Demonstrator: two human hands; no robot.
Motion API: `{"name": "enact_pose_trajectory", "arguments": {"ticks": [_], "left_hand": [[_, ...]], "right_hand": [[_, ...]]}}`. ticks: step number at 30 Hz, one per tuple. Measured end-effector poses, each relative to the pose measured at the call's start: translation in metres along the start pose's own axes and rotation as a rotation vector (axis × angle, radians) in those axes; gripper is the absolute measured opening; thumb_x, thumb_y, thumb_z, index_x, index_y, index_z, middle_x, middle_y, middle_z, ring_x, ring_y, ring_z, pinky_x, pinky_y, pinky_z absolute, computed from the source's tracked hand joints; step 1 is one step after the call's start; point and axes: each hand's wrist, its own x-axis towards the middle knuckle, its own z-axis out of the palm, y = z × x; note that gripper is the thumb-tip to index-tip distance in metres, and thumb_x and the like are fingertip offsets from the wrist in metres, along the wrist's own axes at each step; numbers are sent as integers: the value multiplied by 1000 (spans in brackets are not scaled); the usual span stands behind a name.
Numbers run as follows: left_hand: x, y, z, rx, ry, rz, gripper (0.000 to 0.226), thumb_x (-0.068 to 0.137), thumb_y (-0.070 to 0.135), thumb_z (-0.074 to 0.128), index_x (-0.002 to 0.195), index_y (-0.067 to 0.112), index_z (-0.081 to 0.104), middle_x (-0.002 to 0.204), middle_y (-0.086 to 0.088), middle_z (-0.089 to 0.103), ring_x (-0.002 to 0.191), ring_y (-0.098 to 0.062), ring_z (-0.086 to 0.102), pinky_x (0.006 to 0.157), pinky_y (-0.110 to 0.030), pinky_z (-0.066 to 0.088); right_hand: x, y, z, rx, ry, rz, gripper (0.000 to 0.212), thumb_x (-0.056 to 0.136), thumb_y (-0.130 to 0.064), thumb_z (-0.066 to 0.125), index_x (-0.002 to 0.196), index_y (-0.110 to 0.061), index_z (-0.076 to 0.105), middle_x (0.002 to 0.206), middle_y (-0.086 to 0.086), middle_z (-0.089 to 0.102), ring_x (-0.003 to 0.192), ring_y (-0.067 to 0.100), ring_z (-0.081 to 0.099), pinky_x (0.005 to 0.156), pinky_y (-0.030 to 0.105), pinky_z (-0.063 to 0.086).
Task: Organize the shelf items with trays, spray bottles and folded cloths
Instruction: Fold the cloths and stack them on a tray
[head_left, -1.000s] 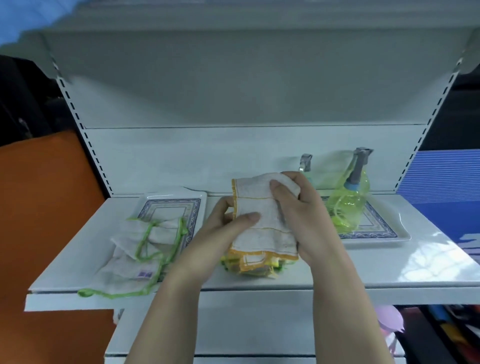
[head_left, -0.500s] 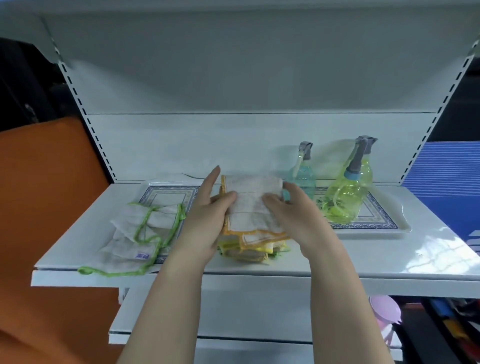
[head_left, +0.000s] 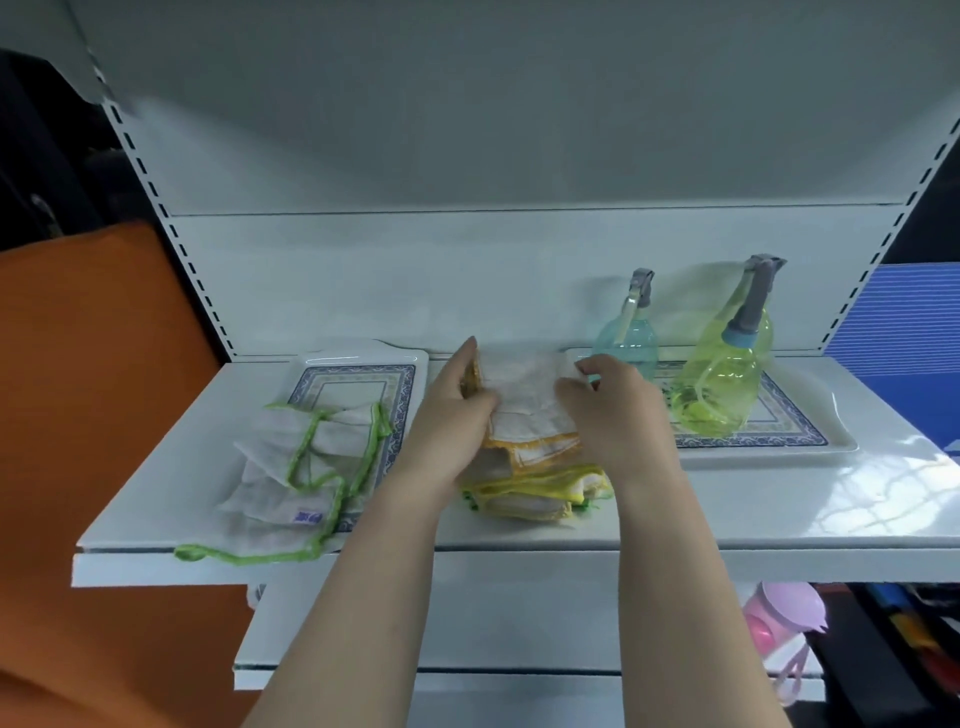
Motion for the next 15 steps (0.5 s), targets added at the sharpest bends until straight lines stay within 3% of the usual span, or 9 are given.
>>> {"name": "enact_pose_trajectory", "arguments": {"ticks": [1, 3, 5, 8, 10, 15], "left_hand": [[1, 1, -1, 87, -12, 17, 62, 91, 15, 54, 148, 36, 41, 139, 16, 52, 108, 1, 60, 85, -13, 47], [2, -1, -7, 218, 21, 47, 53, 96, 19, 53, 147, 32, 45, 137, 14, 51, 123, -3, 52, 94, -18, 41], [2, -5, -18, 226, 71, 62, 47, 98, 18, 53, 143, 30, 51, 145, 10, 49, 133, -6, 44, 108, -22, 35], [7, -8, -45, 189, 82, 86, 44, 98, 14, 52, 137, 32, 56, 146, 9, 50, 132, -5, 45, 111, -23, 34], [9, -6, -64, 198, 101, 119, 43, 97, 13, 52, 134, 33, 59, 140, 9, 55, 128, -6, 49, 109, -24, 37], [2, -7, -131, 234, 223, 182, 40, 98, 8, 49, 129, 30, 63, 131, 15, 56, 118, 4, 48, 91, 2, 30]], "right_hand": [[0, -1, 2, -55, -12, 31, 40, 89, -25, 52, 128, -22, 59, 109, 6, 67, 99, 29, 60, 84, 36, 50], [0, 0, 9, -166, 38, 54, 47, 88, -27, 51, 135, -19, 53, 123, 12, 59, 112, 35, 53, 95, 43, 45], [-1, -8, 18, -236, 145, 24, 45, 91, -28, 53, 135, -18, 52, 128, 16, 53, 118, 38, 46, 96, 45, 40], [-6, -28, 40, -244, 194, -82, 45, 94, -30, 56, 139, -21, 53, 134, 12, 52, 123, 35, 41, 100, 45, 36], [-12, -39, 58, -259, 192, -103, 41, 96, -29, 54, 136, -24, 55, 135, 9, 52, 125, 33, 40, 101, 46, 37], [-25, -66, 105, -240, 314, -198, 31, 92, -19, 55, 121, -22, 68, 124, 6, 61, 118, 31, 48, 96, 44, 41]]}}
